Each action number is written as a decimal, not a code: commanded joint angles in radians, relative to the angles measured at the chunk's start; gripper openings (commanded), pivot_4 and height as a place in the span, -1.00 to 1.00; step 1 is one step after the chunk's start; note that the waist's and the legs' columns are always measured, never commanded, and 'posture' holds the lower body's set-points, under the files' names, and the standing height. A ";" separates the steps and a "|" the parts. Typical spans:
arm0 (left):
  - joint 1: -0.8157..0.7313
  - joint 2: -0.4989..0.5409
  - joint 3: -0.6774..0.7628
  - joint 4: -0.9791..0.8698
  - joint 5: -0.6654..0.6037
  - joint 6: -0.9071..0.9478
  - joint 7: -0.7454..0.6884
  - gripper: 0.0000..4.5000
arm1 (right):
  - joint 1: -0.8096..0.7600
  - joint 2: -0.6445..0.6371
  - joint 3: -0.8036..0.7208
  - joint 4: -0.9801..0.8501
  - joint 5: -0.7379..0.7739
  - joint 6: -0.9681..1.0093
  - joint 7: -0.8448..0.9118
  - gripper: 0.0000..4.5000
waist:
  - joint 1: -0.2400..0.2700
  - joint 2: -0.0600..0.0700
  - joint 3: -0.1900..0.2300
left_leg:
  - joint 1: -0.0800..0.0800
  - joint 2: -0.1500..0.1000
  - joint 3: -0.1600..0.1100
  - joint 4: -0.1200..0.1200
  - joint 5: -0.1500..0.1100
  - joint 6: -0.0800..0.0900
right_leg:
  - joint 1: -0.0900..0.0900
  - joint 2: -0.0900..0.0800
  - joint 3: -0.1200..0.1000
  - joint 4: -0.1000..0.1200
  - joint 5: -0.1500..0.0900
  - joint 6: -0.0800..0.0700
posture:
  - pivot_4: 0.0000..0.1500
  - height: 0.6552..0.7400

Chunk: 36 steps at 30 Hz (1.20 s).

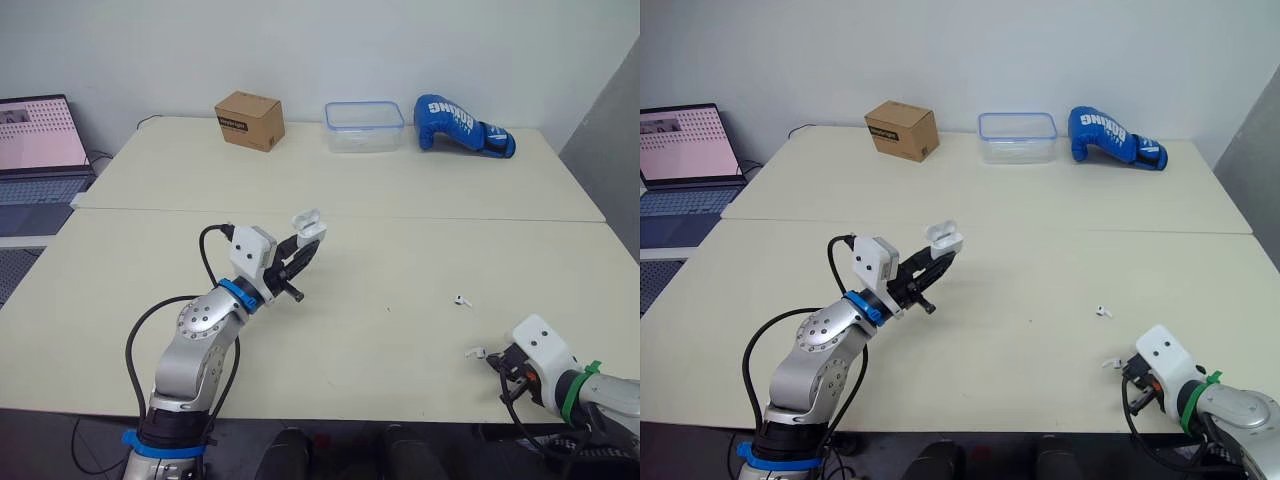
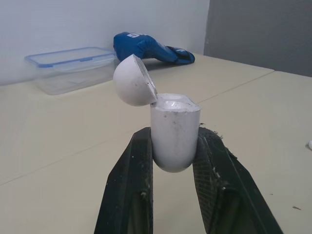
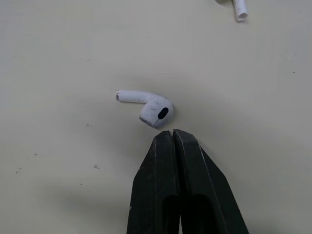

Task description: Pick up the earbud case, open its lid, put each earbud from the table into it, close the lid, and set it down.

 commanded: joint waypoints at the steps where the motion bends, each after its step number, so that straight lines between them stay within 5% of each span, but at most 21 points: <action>1: -0.006 -0.002 0.003 -0.046 -0.009 -0.018 0.004 -0.67 | -0.017 0.010 0.022 0.014 -0.008 0.036 -0.014 -0.97 | -0.001 0.000 0.000 | 0.000 0.000 0.000 0.000 0.000 0.000 | 0.000 0.000 0.000 0.000 0.000 0.000 | 1.00 1.00; 36: 0.005 0.007 0.002 -0.058 -0.008 -0.015 0.004 -0.67 | -0.044 0.025 0.057 -0.018 0.020 0.112 0.011 -0.97 | -0.002 -0.003 -0.002 | 0.001 0.001 0.000 -0.001 0.000 0.000 | 0.000 0.001 0.000 0.000 0.000 -0.001 | 1.00 1.00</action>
